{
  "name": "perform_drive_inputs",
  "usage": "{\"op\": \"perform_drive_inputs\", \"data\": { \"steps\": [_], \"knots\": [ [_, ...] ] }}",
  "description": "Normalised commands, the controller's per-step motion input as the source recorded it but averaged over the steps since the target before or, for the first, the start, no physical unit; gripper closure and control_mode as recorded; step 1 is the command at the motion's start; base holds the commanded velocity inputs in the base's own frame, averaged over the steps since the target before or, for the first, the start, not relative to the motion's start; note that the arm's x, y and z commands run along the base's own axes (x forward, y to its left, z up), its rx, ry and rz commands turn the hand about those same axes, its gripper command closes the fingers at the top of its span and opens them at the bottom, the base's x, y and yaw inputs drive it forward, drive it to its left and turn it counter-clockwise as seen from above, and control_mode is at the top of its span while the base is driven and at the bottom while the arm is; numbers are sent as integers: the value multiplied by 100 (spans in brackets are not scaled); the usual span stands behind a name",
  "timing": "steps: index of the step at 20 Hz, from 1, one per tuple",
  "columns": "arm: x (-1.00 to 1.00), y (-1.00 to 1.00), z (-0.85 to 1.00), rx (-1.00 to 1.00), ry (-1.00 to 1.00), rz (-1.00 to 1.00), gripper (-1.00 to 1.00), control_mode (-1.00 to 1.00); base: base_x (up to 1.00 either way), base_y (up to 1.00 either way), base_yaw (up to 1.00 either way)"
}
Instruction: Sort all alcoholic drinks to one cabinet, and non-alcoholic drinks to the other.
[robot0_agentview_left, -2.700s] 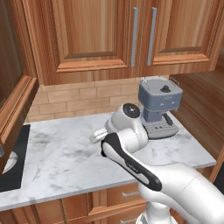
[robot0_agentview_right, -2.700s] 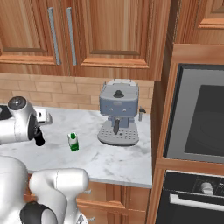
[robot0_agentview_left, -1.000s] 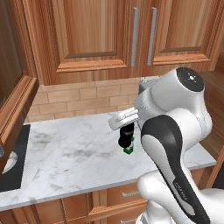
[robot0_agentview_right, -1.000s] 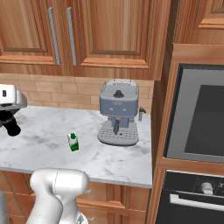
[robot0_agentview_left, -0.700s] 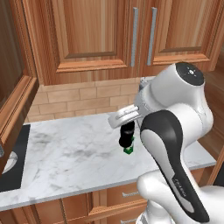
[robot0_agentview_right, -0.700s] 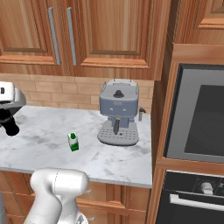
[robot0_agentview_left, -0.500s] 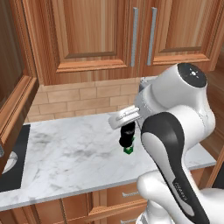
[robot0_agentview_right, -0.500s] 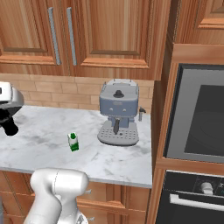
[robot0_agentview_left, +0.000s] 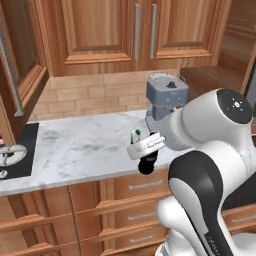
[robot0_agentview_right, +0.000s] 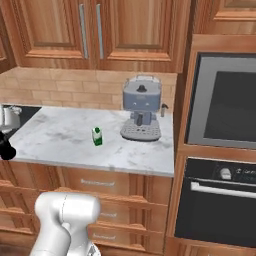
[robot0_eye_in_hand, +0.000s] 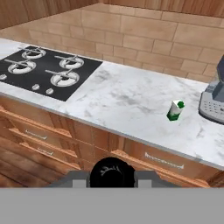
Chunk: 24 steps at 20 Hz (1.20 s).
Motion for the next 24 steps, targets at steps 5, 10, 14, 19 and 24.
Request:
{"op": "perform_drive_inputs", "data": {
  "steps": [5, 10, 14, 19, 24],
  "knots": [
    [0, 0, 0, 0, 0, 0, 100, 100, -66, 44, 13],
    [0, 0, 0, 0, 0, 0, 100, 100, -42, 61, 32],
    [0, 0, 0, 0, 0, 0, 100, 100, -21, 78, 42],
    [0, 0, 0, 0, 0, 0, 100, 100, -39, 78, 44],
    [0, 0, 0, 0, 0, 0, 100, 100, -20, 82, 44]
  ]
}}
